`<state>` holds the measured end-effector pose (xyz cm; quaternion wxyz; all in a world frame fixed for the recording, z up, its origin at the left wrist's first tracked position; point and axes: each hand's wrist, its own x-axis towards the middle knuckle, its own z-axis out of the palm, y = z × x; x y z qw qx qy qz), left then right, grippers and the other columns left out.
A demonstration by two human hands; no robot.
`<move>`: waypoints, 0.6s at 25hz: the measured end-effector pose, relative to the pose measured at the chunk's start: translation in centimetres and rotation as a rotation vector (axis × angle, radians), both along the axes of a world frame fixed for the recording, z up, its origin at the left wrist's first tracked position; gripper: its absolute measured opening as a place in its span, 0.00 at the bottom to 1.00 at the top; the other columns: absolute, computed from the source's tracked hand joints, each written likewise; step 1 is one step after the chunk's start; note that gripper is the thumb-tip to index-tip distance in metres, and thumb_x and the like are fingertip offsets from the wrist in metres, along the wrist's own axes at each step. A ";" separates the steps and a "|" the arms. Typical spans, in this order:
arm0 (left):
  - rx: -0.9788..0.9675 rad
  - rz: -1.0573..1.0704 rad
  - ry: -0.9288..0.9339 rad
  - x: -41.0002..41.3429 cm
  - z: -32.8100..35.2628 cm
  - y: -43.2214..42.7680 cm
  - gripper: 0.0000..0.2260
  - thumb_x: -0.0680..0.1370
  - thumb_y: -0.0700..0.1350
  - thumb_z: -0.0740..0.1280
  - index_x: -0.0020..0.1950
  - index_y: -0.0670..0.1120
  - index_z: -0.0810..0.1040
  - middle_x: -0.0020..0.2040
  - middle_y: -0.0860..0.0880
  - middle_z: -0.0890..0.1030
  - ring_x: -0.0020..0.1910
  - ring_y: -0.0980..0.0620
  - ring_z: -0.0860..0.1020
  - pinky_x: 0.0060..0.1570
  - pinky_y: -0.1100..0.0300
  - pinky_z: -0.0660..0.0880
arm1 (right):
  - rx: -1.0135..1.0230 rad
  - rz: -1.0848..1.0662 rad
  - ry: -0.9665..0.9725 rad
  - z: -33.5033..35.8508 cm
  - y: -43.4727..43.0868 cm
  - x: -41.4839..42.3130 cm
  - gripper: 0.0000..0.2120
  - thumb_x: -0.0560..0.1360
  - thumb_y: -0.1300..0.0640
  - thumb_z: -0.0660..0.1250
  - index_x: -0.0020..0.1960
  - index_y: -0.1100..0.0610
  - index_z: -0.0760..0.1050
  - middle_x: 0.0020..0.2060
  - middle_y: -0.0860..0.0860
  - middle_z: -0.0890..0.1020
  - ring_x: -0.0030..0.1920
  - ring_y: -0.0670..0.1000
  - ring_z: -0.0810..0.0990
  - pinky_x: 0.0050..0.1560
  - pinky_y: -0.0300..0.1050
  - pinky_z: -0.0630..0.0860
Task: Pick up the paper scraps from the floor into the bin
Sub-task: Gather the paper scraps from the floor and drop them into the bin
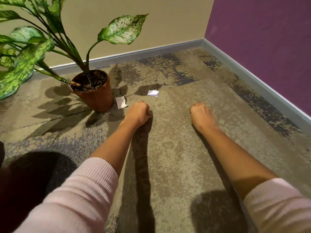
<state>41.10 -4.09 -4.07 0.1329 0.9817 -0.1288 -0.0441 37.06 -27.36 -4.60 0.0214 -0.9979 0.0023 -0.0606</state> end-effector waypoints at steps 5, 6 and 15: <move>-0.237 0.193 -0.039 -2.0 -0.4 1.4 0.08 0.72 0.35 0.70 0.49 0.43 0.85 0.47 0.44 0.85 0.48 0.47 0.81 0.48 0.57 0.78 | 0.081 -0.036 -0.005 0.1 0.7 -0.4 0.15 0.71 0.77 0.61 0.55 0.66 0.75 0.50 0.61 0.80 0.50 0.61 0.79 0.47 0.51 0.77; -0.331 0.260 -0.017 -2.2 -0.5 1.8 0.11 0.73 0.33 0.69 0.52 0.42 0.84 0.44 0.45 0.84 0.43 0.50 0.81 0.44 0.60 0.78 | 0.190 -0.054 -0.012 0.1 1.0 -0.3 0.15 0.72 0.74 0.62 0.55 0.63 0.76 0.50 0.59 0.81 0.49 0.60 0.80 0.47 0.49 0.77; -0.638 0.538 0.358 -0.4 0.7 4.4 0.44 0.73 0.32 0.70 0.80 0.46 0.45 0.73 0.39 0.66 0.67 0.40 0.72 0.46 0.69 0.77 | 0.476 0.153 0.119 0.4 9.4 3.6 0.32 0.70 0.75 0.63 0.70 0.52 0.70 0.75 0.51 0.63 0.67 0.53 0.73 0.63 0.43 0.72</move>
